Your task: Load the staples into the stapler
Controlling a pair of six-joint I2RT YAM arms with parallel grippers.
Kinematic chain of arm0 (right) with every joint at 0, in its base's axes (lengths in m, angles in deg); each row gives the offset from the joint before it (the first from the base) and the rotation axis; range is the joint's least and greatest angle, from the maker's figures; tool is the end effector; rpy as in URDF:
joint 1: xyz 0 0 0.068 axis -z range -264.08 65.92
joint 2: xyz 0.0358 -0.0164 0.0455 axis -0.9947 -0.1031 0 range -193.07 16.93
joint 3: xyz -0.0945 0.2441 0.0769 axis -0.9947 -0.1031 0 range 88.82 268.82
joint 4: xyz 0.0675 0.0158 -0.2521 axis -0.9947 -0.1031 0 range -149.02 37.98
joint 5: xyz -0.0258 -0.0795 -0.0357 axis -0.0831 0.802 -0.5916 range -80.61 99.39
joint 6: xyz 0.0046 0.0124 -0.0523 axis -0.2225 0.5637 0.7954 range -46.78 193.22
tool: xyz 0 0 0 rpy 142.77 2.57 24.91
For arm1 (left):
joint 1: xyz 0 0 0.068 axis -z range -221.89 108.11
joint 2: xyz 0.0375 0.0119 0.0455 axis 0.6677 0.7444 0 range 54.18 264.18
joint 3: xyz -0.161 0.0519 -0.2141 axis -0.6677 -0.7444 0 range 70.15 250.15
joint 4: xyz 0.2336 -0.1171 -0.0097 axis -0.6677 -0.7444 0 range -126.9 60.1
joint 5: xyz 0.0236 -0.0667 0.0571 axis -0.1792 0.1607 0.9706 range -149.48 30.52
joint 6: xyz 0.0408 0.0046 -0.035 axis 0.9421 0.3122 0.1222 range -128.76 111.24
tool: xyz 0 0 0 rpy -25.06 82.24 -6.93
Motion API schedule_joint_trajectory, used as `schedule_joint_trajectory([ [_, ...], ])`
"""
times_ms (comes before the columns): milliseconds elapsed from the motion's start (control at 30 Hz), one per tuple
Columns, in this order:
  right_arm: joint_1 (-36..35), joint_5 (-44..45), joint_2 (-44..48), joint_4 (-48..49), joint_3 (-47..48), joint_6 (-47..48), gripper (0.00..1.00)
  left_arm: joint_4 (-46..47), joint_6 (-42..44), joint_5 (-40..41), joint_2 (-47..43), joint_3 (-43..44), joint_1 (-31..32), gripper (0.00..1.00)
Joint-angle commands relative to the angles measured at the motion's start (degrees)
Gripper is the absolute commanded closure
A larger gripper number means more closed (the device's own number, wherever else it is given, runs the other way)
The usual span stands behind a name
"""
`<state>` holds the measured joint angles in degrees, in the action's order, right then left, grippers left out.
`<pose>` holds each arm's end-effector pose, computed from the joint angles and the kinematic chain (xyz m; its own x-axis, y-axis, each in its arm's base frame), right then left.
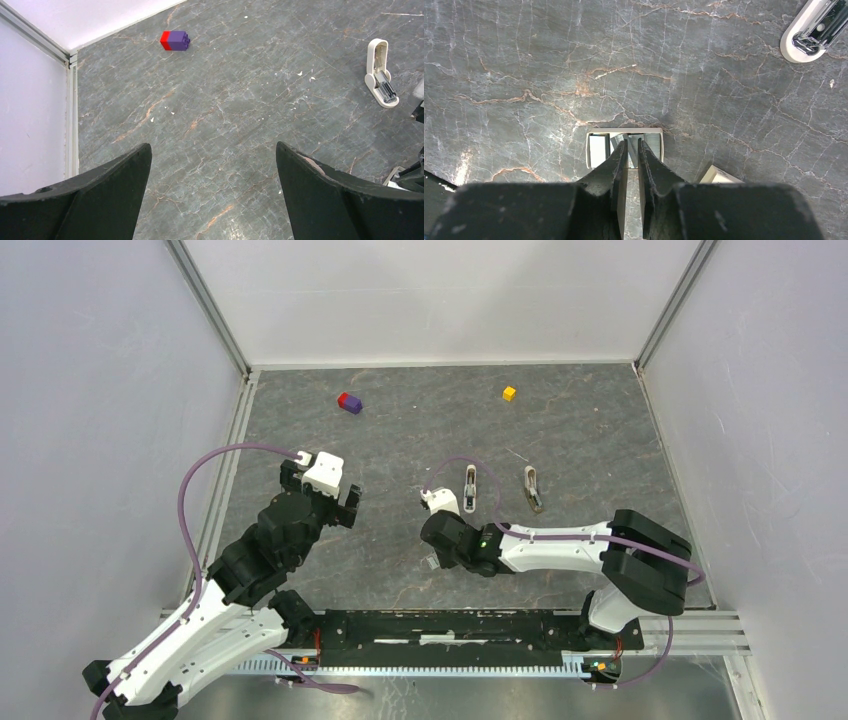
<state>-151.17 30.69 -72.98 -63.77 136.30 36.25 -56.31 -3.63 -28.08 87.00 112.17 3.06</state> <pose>0.1301 0.2747 0.1695 -0.7185 -0.2608 -0.6447 -0.4297 0.8954 0.1167 0.1051 -0.0788 0.3241 -0.1861 0.2936 -0.9376 0.2685 0.9332 0.2389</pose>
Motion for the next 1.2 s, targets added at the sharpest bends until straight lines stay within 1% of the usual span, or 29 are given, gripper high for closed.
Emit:
schedule_joint_trajectory([
  [0, -0.2, 1.2, 1.8, 0.1, 2.1, 0.7, 0.82, 2.7, 0.6, 0.0, -0.4, 0.0, -0.2, 0.0],
  [100, -0.2, 0.7, 1.9, 0.5, 2.2, 1.3, 0.81, 2.6, 0.7, 0.0, -0.4, 0.1, -0.2, 0.0],
  [233, -0.2, -0.4, 1.8, 1.3, 2.3, 3.5, 0.73, 2.7, 0.6, -0.1, -0.4, 0.0, -0.2, 0.0],
  [300, -0.2, -0.7, 1.7, 1.0, 2.8, 5.1, 0.7, 2.6, 0.6, -0.1, -0.4, 0.0, -0.3, 0.0],
  [433, -0.3, -1.6, 0.5, -0.6, 4.4, 9.1, 0.68, 2.6, 0.7, -0.1, -0.4, 0.1, -0.2, 0.0],
  [533, -0.6, -1.5, -0.1, -1.5, 5.1, 11.6, 0.65, 2.7, 0.7, -0.1, -0.4, 0.1, -0.2, 0.0],
  [633, -0.6, -2.1, -0.2, -1.5, 5.2, 13.2, 0.65, 2.7, 0.7, -0.1, -0.4, 0.0, -0.3, 0.0],
  [767, -0.5, -5.1, -0.9, -1.2, 5.2, 15.9, 0.64, 2.7, 0.7, 0.5, -0.5, 0.0, -0.2, 0.0],
  [833, -0.7, -5.2, -1.4, -1.9, 5.4, 16.5, 0.62, 2.7, 0.7, 0.8, -0.8, 0.1, -0.3, 0.0],
  [1167, -0.8, -4.7, -1.9, -3.1, 5.2, 17.5, 0.63, 3.5, 1.0, 1.8, -2.5, -0.4, -0.2, 0.0],
])
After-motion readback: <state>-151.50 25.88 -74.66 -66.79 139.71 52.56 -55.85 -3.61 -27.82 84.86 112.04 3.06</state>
